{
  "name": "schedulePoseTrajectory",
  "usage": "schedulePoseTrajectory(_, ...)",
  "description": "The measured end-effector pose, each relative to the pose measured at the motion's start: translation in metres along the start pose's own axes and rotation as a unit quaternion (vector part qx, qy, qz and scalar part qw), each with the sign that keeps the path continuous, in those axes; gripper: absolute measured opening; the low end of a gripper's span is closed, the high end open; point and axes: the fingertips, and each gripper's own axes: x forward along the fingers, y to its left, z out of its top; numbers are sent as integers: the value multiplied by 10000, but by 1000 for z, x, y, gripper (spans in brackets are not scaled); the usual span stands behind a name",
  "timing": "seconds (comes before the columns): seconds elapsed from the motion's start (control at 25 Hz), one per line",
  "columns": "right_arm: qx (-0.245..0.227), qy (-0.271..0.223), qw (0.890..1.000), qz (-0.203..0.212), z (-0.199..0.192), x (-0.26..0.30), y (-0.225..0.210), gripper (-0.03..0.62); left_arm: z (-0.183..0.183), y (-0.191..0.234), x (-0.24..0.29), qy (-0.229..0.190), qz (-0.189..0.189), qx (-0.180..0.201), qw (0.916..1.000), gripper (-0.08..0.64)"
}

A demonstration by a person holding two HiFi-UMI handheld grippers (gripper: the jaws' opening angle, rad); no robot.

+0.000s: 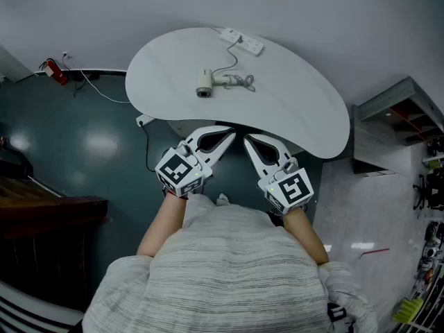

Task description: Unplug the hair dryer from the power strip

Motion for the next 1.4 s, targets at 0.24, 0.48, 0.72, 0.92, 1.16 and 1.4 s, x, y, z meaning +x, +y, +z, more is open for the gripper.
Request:
schedulePoseTrajectory(0.24,64,-7,10000,13,-2,-2,6,25,1,-6,-3,-26,-4,17,10000,9)
schedulePoseTrajectory(0.48,63,-109,9999,93,1,-3,10,25,0,-9,-5,-10,-2,35,10000,9)
schedulePoseTrajectory(0.72,-110,-143,9997,142,4,-7,12,28,-4,-11,-4,76,29,24,10000,9)
schedulePoseTrajectory(0.92,-45,-78,10000,41,0,-15,-3,28,-5,-16,7,125,-10,49,9999,9)
schedulePoseTrajectory(1.16,17,-70,10000,-61,-2,-13,-24,28,-6,-9,25,285,-85,224,9993,9)
schedulePoseTrajectory(1.4,43,-15,9999,-161,-6,3,-51,29,-7,18,44,322,-86,290,9990,9)
